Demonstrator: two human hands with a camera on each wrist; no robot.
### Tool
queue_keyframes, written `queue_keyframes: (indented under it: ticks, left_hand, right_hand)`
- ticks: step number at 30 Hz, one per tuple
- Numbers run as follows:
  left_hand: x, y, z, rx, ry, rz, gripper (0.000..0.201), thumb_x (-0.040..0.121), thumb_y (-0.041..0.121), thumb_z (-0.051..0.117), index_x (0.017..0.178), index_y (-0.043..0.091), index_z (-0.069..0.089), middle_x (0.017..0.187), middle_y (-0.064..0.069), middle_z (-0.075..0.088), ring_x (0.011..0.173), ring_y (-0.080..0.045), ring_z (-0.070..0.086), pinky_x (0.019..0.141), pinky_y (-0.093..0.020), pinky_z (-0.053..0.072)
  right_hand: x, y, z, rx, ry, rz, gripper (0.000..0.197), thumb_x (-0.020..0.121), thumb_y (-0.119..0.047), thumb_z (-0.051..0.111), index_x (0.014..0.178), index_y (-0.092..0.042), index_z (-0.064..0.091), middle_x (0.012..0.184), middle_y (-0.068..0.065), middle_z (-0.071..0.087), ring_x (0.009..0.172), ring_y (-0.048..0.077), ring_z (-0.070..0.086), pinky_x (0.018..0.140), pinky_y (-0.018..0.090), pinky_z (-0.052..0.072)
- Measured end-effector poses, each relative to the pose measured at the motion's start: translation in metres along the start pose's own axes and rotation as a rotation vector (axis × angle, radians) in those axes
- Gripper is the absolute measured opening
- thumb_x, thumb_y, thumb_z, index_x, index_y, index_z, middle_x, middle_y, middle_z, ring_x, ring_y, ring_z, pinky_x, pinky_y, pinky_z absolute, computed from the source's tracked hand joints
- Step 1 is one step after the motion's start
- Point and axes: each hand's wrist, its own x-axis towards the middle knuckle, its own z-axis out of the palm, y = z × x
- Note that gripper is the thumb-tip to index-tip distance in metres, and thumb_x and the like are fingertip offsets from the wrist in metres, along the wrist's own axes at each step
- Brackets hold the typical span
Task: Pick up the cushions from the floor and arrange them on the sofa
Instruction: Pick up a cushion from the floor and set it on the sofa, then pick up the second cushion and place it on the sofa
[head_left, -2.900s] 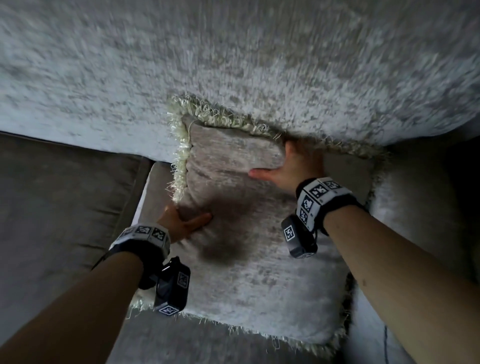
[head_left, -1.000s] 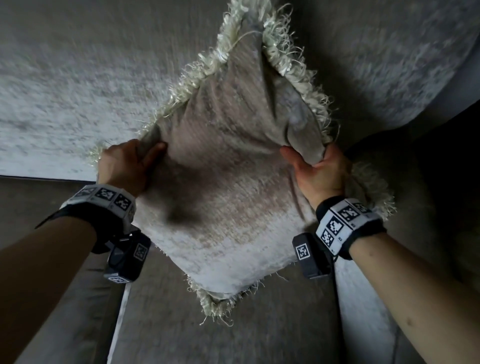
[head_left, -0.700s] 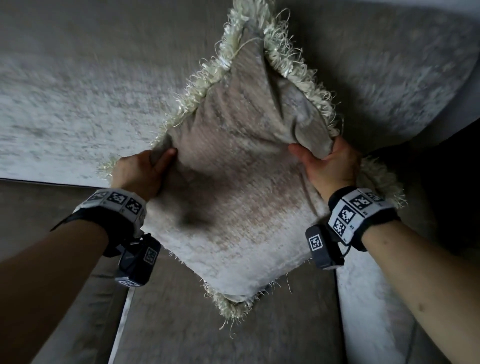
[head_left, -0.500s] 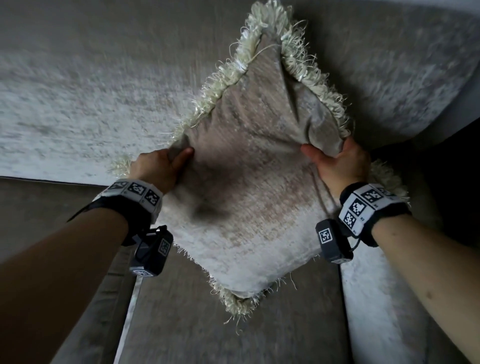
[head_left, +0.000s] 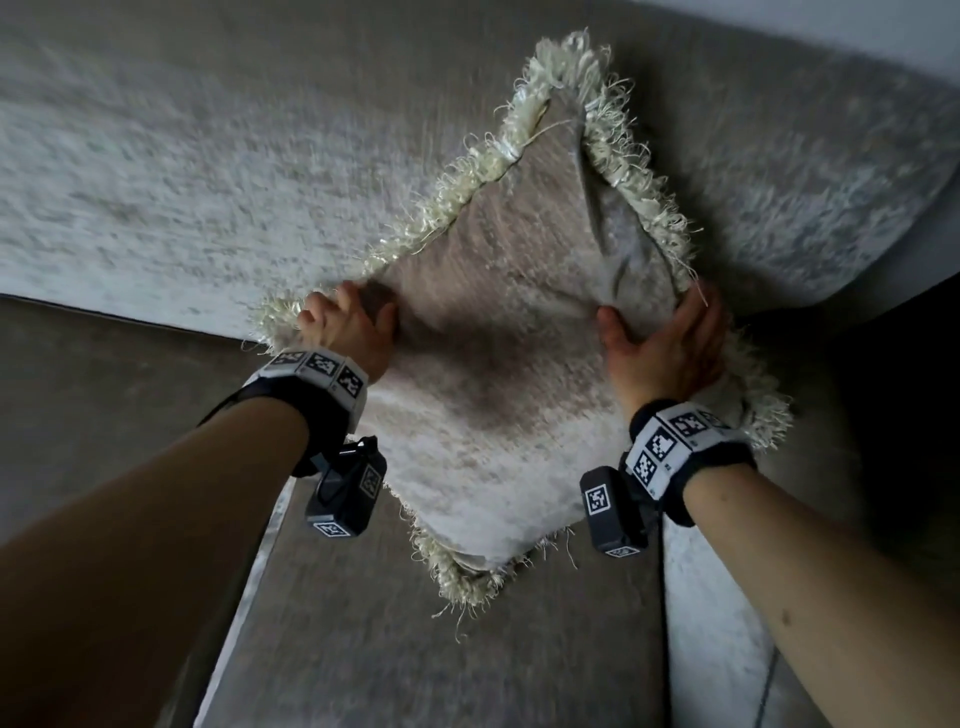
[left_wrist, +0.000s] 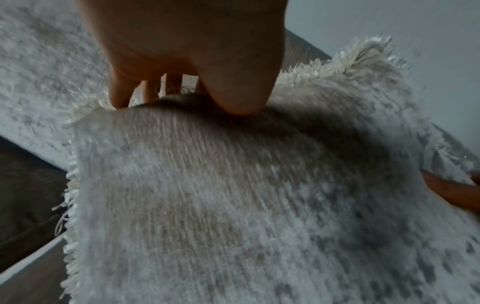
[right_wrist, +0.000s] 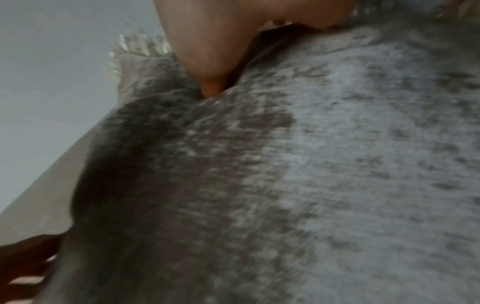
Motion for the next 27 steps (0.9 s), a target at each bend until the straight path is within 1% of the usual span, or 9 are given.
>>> queue_keyframes:
  ticks: [3,5,7,9,12,15,19,22,27]
  left_hand:
    - [0.003,-0.005,-0.016,-0.043,0.004,-0.001,0.061,0.096,0.047,0.044,0.138,0.004,0.036,0.136,-0.027,0.037,0.127,-0.044,0.038,0.106,-0.050,0.032]
    - [0.002,-0.009,-0.029,-0.095,-0.002,0.002,0.060,0.096,0.047,0.042,0.139,0.005,0.037,0.137,-0.026,0.037,0.128,-0.042,0.039,0.106,-0.050,0.034]
    - [-0.002,-0.020,-0.039,-0.123,-0.008,0.009,0.058,0.097,0.046,0.043,0.139,0.006,0.039,0.137,-0.024,0.038,0.127,-0.042,0.041,0.105,-0.048,0.034]
    - [-0.005,-0.041,-0.046,-0.135,-0.022,0.018,0.055,0.096,0.042,0.046,0.137,0.005,0.042,0.135,-0.024,0.042,0.124,-0.041,0.045,0.104,-0.046,0.036]
    - [-0.003,-0.090,-0.053,-0.135,-0.063,0.012,0.046,0.095,0.036,0.050,0.127,0.003,0.050,0.127,-0.024,0.052,0.119,-0.040,0.050,0.099,-0.042,0.041]
    - [-0.006,-0.149,-0.067,-0.137,-0.096,-0.015,0.033,0.093,0.025,0.053,0.109,-0.003,0.063,0.114,-0.026,0.064,0.108,-0.038,0.060,0.086,-0.037,0.047]
    - [-0.020,-0.248,-0.087,-0.200,-0.147,-0.107,0.032,0.093,0.020,0.052,0.092,-0.009,0.066,0.097,-0.027,0.070,0.095,-0.038,0.067,0.081,-0.038,0.052]
    - [-0.028,-0.334,-0.108,-0.275,-0.131,-0.190,0.031,0.090,0.021,0.051,0.088,-0.006,0.067,0.091,-0.023,0.072,0.087,-0.036,0.069,0.080,-0.042,0.057]
    - [-0.039,-0.485,-0.165,-0.339,-0.042,-0.299,0.028,0.091,0.021,0.052,0.093,-0.001,0.069,0.097,-0.021,0.072,0.092,-0.036,0.069,0.084,-0.042,0.056]
  right_hand:
    - [-0.015,-0.037,-0.002,0.110,0.122,-0.075,0.062,0.071,-0.021,0.067,0.129,-0.007,0.051,0.136,0.022,0.044,0.126,0.038,0.038,0.098,0.043,0.030]
    - [-0.031,-0.064,0.005,0.228,0.120,-0.208,0.043,0.067,-0.009,0.064,0.109,-0.001,0.059,0.117,0.025,0.052,0.111,0.041,0.046,0.092,0.043,0.033]
    - [-0.053,-0.087,0.019,0.297,0.028,-0.334,0.033,0.065,-0.007,0.061,0.098,-0.001,0.061,0.105,0.023,0.056,0.100,0.041,0.052,0.091,0.047,0.039]
    - [-0.079,-0.106,0.035,0.317,-0.069,-0.408,0.030,0.066,-0.014,0.054,0.093,-0.002,0.062,0.099,0.022,0.058,0.093,0.040,0.054,0.086,0.049,0.044]
    - [-0.125,-0.132,0.059,0.353,-0.201,-0.440,0.033,0.067,-0.019,0.047,0.091,-0.002,0.062,0.097,0.020,0.058,0.092,0.038,0.054,0.084,0.048,0.045]
    - [-0.173,-0.158,0.083,0.315,-0.426,-0.429,0.027,0.070,-0.014,0.052,0.093,-0.003,0.061,0.098,0.017,0.059,0.095,0.033,0.053,0.084,0.040,0.042]
    - [-0.244,-0.215,0.108,0.196,-0.750,-0.484,0.011,0.081,-0.005,0.058,0.090,-0.005,0.065,0.095,0.014,0.064,0.092,0.030,0.059,0.082,0.035,0.047]
    - [-0.304,-0.273,0.122,0.152,-0.895,-0.519,0.012,0.085,-0.004,0.057,0.092,-0.006,0.066,0.095,0.013,0.068,0.092,0.029,0.062,0.079,0.033,0.048]
    - [-0.422,-0.378,0.157,0.060,-1.051,-0.649,0.015,0.087,-0.011,0.059,0.098,-0.012,0.070,0.103,0.012,0.072,0.099,0.031,0.065,0.082,0.030,0.046]
